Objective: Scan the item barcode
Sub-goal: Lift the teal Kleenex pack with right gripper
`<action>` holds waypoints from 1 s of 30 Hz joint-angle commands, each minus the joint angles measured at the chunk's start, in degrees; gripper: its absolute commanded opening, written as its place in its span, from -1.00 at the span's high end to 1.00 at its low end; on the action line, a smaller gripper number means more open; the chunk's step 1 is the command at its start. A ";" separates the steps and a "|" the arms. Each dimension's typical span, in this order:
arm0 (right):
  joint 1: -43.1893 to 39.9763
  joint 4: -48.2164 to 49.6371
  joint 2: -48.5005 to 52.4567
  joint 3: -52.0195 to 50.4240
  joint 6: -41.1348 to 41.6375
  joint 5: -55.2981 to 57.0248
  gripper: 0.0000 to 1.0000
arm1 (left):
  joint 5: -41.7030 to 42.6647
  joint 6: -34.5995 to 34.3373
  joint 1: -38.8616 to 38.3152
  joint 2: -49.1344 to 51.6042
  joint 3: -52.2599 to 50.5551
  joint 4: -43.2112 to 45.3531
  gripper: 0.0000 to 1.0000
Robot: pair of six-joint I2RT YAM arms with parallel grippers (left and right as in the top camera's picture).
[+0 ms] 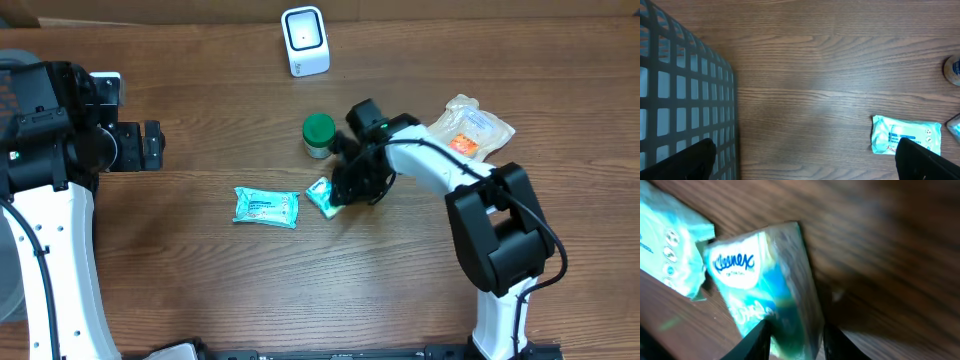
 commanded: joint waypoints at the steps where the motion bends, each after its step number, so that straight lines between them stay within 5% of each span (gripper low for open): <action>1: 1.51 2.62 -0.94 -3.45 0.28 2.03 0.48 | -0.17 0.87 0.31 -0.63 1.31 0.02 -0.99; 6: 1.49 3.08 -1.01 -4.07 3.39 1.97 0.92 | -0.15 0.87 0.31 -0.63 1.31 0.02 -0.99; 17: -2.08 0.26 -11.85 -0.94 3.28 -29.27 0.92 | -0.17 0.87 0.31 -0.63 1.31 0.02 -0.99; 30: -17.07 0.61 -17.18 -0.96 7.04 -64.94 0.92 | -0.17 0.87 0.31 -0.63 1.31 0.02 -0.99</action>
